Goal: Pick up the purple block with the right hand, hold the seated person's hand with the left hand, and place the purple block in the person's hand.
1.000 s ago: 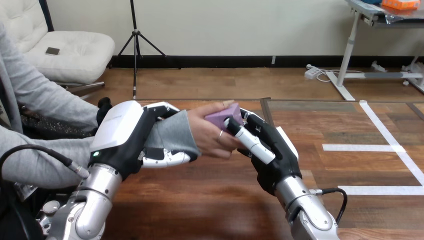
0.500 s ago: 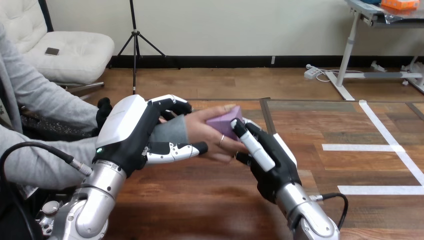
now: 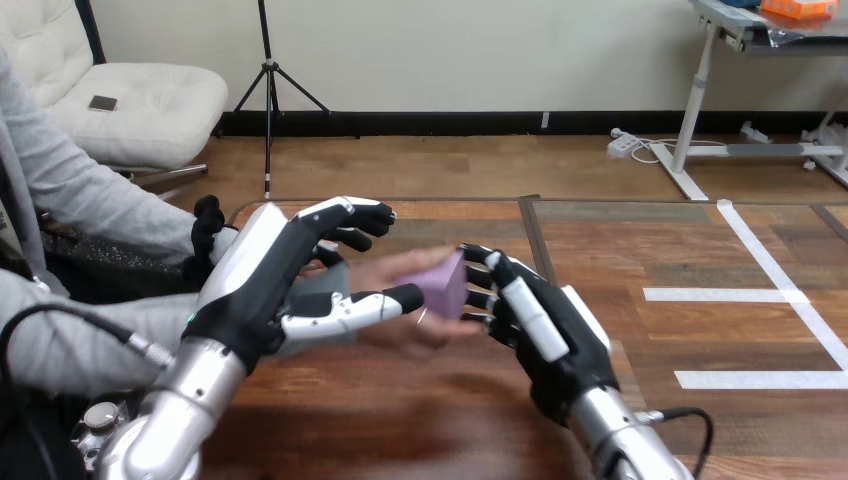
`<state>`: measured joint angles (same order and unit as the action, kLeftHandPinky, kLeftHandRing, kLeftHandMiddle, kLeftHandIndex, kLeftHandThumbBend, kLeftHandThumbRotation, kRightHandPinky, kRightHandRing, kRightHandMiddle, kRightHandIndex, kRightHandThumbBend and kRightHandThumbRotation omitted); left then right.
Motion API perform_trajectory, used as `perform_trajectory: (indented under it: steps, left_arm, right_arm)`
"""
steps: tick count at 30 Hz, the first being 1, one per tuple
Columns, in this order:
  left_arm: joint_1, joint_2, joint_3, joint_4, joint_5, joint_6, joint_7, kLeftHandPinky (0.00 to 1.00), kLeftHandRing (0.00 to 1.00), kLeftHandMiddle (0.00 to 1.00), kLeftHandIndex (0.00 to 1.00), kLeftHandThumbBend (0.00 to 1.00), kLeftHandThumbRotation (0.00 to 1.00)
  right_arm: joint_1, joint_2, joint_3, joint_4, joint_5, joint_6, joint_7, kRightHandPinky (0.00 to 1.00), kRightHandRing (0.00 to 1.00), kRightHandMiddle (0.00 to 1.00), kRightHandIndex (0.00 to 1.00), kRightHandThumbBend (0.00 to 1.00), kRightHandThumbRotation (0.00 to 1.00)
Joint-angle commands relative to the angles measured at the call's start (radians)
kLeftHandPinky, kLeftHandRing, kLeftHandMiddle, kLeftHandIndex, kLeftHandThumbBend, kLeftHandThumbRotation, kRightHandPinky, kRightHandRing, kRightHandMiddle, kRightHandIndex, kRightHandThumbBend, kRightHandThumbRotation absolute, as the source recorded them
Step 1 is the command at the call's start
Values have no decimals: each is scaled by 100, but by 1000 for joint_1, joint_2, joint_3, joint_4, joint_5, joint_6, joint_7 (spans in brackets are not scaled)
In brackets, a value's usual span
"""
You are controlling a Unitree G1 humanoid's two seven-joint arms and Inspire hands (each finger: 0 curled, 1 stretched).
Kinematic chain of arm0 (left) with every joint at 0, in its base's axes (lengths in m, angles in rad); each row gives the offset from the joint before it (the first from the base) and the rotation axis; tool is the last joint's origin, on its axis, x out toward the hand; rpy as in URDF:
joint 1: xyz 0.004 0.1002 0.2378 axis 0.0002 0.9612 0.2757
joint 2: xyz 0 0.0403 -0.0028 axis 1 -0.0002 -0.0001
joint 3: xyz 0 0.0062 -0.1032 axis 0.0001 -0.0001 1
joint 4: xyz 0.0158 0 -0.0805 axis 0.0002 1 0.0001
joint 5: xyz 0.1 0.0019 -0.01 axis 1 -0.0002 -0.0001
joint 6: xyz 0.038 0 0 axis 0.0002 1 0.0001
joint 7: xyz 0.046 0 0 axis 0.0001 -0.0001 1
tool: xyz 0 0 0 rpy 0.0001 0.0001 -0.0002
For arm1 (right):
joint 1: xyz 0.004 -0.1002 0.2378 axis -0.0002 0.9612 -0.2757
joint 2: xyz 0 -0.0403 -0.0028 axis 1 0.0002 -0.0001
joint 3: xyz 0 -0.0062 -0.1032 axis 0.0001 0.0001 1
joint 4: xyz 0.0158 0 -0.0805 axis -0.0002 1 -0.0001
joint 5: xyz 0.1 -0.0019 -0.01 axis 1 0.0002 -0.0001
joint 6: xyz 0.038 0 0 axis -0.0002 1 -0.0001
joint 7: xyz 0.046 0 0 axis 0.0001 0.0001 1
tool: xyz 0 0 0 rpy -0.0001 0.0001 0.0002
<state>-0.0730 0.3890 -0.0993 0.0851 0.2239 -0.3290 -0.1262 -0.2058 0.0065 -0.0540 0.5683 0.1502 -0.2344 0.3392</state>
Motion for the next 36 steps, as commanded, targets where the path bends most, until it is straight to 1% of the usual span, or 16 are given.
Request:
perform_trajectory:
  steps: [1,3,4,5,7,11,15,18,21,23,27,32,36]
  left_arm:
    - [10,-3,51,-6,-94,-66,-28,58,73,76,77,83,61]
    - [25,-6,57,-9,-115,-75,-35,57,73,76,78,86,63]
    - [32,-6,59,-11,-123,-79,-39,58,73,76,78,89,67]
    - [37,-7,61,-12,-129,-83,-42,58,73,76,79,90,69]
    - [54,-8,67,-9,-144,-104,-47,58,73,77,79,92,71]
    - [88,-10,76,-18,-156,-124,-51,59,75,78,80,96,76]
    - [120,-16,84,-11,-171,-166,-53,60,75,79,80,98,78]
    - [144,-23,91,-13,-174,-188,-51,60,75,79,80,96,80]
    - [173,-28,97,-24,-169,-195,-44,61,74,78,79,95,81]
    - [188,-31,100,-30,-163,-199,-39,61,74,77,78,95,84]
    - [233,-46,107,-51,-175,-203,-36,62,74,77,77,95,87]
    - [271,-58,112,-61,-192,-226,-40,64,75,77,76,87,90]
    - [309,-67,116,-73,-211,-235,-47,65,75,77,76,84,91]
  right_arm:
    - [-20,-39,-28,-90,31,-36,20,67,75,78,78,84,75]
    - [-9,-45,-34,-108,37,-26,19,68,75,78,78,83,75]
    - [-5,-49,-35,-115,38,-21,18,68,75,79,78,84,76]
    - [-2,-51,-36,-120,39,-17,17,68,75,79,78,84,76]
    - [7,-62,-39,-129,43,-16,25,68,75,79,78,85,76]
    - [24,-77,-44,-149,54,-11,35,69,76,79,79,86,78]
    - [44,-92,-52,-168,68,-9,51,70,77,80,81,86,80]
    - [60,-97,-57,-183,76,-9,53,71,78,81,81,87,80]
    - [79,-102,-61,-204,85,-4,53,72,78,81,81,88,80]
    - [91,-106,-60,-218,90,1,58,75,80,82,82,88,81]
    - [118,-114,-63,-243,100,4,66,79,82,83,83,89,81]
    - [145,-120,-68,-268,106,10,70,85,84,84,83,92,81]
    - [167,-121,-74,-281,110,-5,77,86,84,84,83,93,81]
